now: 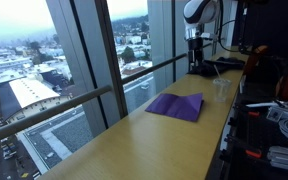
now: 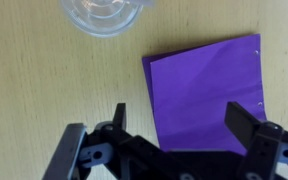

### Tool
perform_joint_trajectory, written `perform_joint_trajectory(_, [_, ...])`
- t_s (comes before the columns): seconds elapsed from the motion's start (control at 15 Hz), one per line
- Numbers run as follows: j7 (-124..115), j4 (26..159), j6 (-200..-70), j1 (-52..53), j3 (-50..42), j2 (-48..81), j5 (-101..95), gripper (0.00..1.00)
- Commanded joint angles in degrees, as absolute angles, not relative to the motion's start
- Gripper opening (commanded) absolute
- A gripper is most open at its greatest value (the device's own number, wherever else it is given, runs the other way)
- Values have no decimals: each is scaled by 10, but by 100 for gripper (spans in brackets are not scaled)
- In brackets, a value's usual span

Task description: Open the folder

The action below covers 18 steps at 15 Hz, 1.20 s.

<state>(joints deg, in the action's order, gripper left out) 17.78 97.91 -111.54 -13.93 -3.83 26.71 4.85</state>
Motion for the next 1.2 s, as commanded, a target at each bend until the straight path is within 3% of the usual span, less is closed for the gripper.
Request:
perform_joint_trajectory(0.0, [213, 942, -1094, -158, -33, 315, 72, 100])
perform_joint_trajectory(1.13, [203, 931, -1157, -146, -17, 441, 58, 100])
